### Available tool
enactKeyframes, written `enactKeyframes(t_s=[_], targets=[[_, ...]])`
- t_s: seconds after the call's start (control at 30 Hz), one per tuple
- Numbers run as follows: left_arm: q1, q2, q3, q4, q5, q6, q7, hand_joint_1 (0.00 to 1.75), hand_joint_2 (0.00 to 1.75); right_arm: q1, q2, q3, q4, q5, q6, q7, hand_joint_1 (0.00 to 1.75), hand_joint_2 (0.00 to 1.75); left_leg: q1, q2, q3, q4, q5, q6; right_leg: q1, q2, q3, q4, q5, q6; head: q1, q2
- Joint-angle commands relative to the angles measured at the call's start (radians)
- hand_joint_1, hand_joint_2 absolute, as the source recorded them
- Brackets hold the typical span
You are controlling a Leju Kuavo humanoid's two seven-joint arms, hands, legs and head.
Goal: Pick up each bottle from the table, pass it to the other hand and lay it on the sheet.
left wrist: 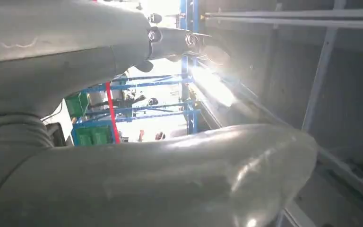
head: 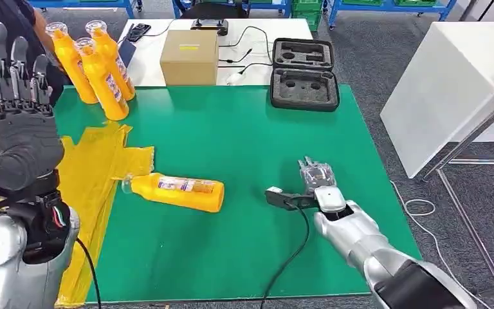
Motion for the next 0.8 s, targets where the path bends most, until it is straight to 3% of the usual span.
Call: enactKeyframes(t_s=[0.03,0.07,0.13,0.17,0.33,0.53,0.63,0.8], targets=[[0.112,0.038,0.084,-0.109,-0.035,0.004,0.013,0.0,0.0,-0.127,0.102,-0.193,-0.648,-0.016,0.163,0.168,0.0,0.0,-0.001,0.008,-0.008,0.003,0.0,-0.003,-0.001,0.01,-0.011,0.005,0.001,-0.001,0.0,0.0],[0.157,0.041,0.082,-0.12,-0.062,-0.011,-0.006,0.0,0.0,-0.106,0.125,-0.239,-0.765,-0.096,-0.016,0.11,0.0,0.0,-0.001,0.011,-0.012,0.004,-0.001,-0.004,-0.001,0.014,-0.016,0.008,0.001,-0.002,0.001,0.0],[0.176,0.042,0.071,-0.108,-0.07,-0.025,-0.032,0.0,0.0,-0.077,0.106,-0.242,-0.837,-0.15,-0.069,0.096,0.0,0.0,-0.002,0.01,-0.018,0.001,0.003,-0.003,-0.003,0.011,-0.021,0.005,0.007,-0.001,0.0,0.0],[0.175,0.042,0.066,-0.1,-0.072,-0.025,-0.038,0.0,0.0,-0.066,0.092,-0.236,-0.844,-0.159,-0.078,0.097,0.0,0.0,-0.001,0.012,-0.02,0.001,0.003,-0.004,-0.003,0.013,-0.024,0.006,0.006,-0.001,-0.001,0.0],[0.162,0.042,0.061,-0.094,-0.073,-0.023,-0.038,0.0,0.0,-0.052,0.079,-0.229,-0.821,-0.171,-0.114,0.082,0.0,0.0,0.0,-0.006,-0.021,0.001,0.004,-0.004,0.001,-0.002,-0.022,0.004,0.003,0.0,0.0,0.0],[0.162,0.042,0.061,-0.094,-0.073,-0.023,-0.038,0.0,0.0,-0.052,0.079,-0.229,-0.821,-0.171,-0.114,0.082,0.0,0.0,0.0,-0.002,-0.024,0.0,0.004,-0.004,-0.001,0.002,-0.024,0.004,0.004,-0.001,0.0,0.0],[0.144,0.047,0.045,-0.071,-0.066,-0.039,-0.04,0.0,0.0,-0.037,0.095,-0.222,-0.824,-0.198,-0.248,-0.025,0.0,0.0,-0.001,-0.003,-0.024,0.001,0.005,-0.004,-0.001,0.0,-0.023,0.003,0.004,-0.001,0.0,0.0],[0.069,0.059,-0.018,-0.002,-0.056,-0.048,-0.041,0.0,0.0,-0.034,0.152,-0.175,-0.79,-0.322,-0.358,-0.081,0.0,0.0,-0.001,-0.003,-0.023,0.0,0.005,-0.003,-0.001,-0.001,-0.024,0.003,0.004,-0.001,0.0,0.0]])
